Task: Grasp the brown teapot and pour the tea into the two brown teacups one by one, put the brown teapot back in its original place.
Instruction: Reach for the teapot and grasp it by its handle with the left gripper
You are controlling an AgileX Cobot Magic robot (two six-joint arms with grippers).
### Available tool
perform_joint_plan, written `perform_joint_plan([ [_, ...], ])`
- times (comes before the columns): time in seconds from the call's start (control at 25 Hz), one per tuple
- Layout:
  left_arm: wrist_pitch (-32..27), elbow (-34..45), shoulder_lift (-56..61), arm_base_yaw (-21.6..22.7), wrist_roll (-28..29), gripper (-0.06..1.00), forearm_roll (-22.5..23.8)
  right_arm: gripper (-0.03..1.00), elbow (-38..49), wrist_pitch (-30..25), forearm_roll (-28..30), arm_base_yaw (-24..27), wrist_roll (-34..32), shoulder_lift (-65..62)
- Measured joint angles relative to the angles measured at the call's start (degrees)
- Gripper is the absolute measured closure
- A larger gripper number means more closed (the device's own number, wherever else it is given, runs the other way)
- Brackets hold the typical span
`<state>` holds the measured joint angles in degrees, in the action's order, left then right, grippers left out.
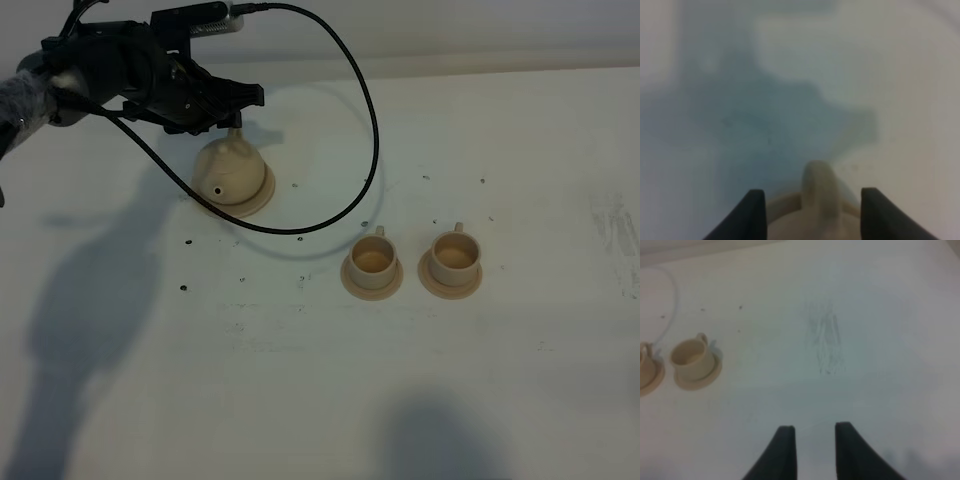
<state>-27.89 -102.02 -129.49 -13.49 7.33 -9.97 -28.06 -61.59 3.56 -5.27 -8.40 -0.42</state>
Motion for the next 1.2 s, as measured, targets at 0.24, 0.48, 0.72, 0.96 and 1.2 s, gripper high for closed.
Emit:
perform_joint_plan([
  [0.24, 1.66, 0.0, -2.13, 0.0, 0.0, 0.9, 0.29, 0.75, 0.0, 0.0, 0.0, 0.0, 0.0, 0.0],
  [0.48, 2.14, -3.88, -4.85, 0.0, 0.0, 0.9, -0.03, 0.75, 0.0, 0.0, 0.0, 0.0, 0.0, 0.0],
  [0.72, 1.04, -5.32, -5.32, 0.0, -0.03, 0.9, -0.03, 0.75, 0.0, 0.0, 0.0, 0.0, 0.0, 0.0],
  [0.96, -0.2, -5.32, -5.4, 0.0, -0.03, 0.9, 0.67, 0.75, 0.0, 0.0, 0.0, 0.0, 0.0, 0.0],
  [1.2, -0.38, -5.32, -5.47, 0.0, -0.03, 0.9, 2.82, 0.75, 0.0, 0.0, 0.0, 0.0, 0.0, 0.0],
])
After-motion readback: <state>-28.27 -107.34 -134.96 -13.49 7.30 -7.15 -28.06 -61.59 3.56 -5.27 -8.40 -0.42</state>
